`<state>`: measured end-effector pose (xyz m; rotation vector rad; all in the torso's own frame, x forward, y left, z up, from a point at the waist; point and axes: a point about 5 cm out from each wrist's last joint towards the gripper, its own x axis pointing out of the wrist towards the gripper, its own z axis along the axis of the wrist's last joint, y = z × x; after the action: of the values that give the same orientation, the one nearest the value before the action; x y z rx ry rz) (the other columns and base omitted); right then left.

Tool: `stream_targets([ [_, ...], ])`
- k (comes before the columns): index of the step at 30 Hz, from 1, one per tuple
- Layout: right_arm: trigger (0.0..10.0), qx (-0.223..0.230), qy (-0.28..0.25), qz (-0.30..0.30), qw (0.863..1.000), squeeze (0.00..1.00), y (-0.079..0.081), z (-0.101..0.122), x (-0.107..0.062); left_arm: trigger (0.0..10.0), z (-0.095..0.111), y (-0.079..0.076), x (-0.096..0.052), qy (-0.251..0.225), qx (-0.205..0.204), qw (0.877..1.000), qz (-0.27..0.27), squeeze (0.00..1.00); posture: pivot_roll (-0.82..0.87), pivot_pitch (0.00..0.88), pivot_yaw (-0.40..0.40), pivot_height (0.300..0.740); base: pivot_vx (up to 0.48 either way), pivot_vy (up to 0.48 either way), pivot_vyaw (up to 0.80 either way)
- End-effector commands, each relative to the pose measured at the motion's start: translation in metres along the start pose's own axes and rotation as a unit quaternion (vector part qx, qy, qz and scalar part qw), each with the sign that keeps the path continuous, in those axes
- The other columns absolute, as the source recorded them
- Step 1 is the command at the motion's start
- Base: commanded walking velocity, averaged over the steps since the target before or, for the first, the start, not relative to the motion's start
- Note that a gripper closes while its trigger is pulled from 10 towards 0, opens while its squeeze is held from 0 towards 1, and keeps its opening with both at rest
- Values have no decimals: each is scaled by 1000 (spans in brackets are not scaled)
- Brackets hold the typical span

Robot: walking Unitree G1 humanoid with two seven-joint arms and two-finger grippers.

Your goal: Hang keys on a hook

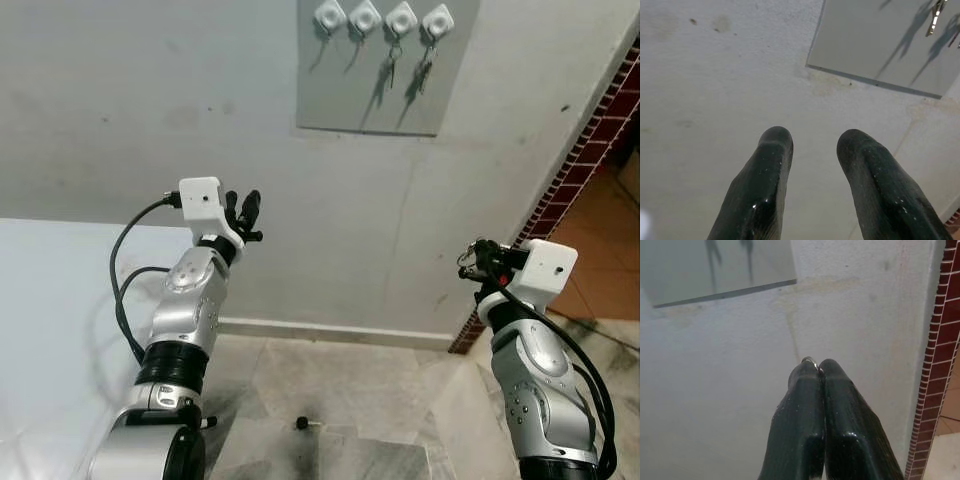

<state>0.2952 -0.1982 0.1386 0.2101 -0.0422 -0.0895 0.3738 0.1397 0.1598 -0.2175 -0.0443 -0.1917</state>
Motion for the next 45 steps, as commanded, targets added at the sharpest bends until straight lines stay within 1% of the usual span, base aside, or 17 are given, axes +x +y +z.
stream_targets([
  [1,10000,4,-13,15,1000,0,7,7,2,10000,1,2,2,3,-3,1000,3,0,8,0,5,740,458,0,0],
  [18,10000,2,-12,26,1000,0,10,8,3,10000,0,0,2,5,-8,1000,2,0,8,0,-3,740,454,0,0],
  [21,10000,1,-12,27,1000,0,10,8,3,10000,0,0,2,5,-4,1000,5,0,8,0,-4,740,456,0,0],
  [22,10000,0,-12,28,1000,0,9,8,3,10000,0,1,2,5,0,1000,13,0,8,0,-4,740,0,0,0],
  [24,10000,1,-11,27,1000,0,9,8,2,10000,1,0,2,-7,-2,1000,11,0,7,0,-4,740,0,0,0],
  [25,10000,-1,-11,27,1000,0,9,8,2,10000,2,-1,2,-7,3,1000,13,0,7,0,-4,740,0,0,0],
  [36,10000,-1,-9,34,999,0,10,7,1,10000,3,-1,2,-15,6,1000,16,0,12,0,-3,740,0,0,0],
  [39,10000,-5,-12,51,999,0,12,9,2,10000,9,-3,3,-27,5,999,15,0,14,0,-2,740,0,0,0],
  [41,10000,-12,-15,73,997,0,14,12,3,10000,12,-7,4,-33,6,999,8,0,15,0,-2,740,0,0,0],
  [43,10000,-17,-18,82,996,0,15,14,4,10000,14,-9,6,-34,4,999,2,0,15,0,-4,740,0,0,0],
  [45,10000,-23,-24,105,994,0,20,19,9,10000,19,-17,9,-39,19,999,-23,0,17,0,-5,740,0,0,0],
])
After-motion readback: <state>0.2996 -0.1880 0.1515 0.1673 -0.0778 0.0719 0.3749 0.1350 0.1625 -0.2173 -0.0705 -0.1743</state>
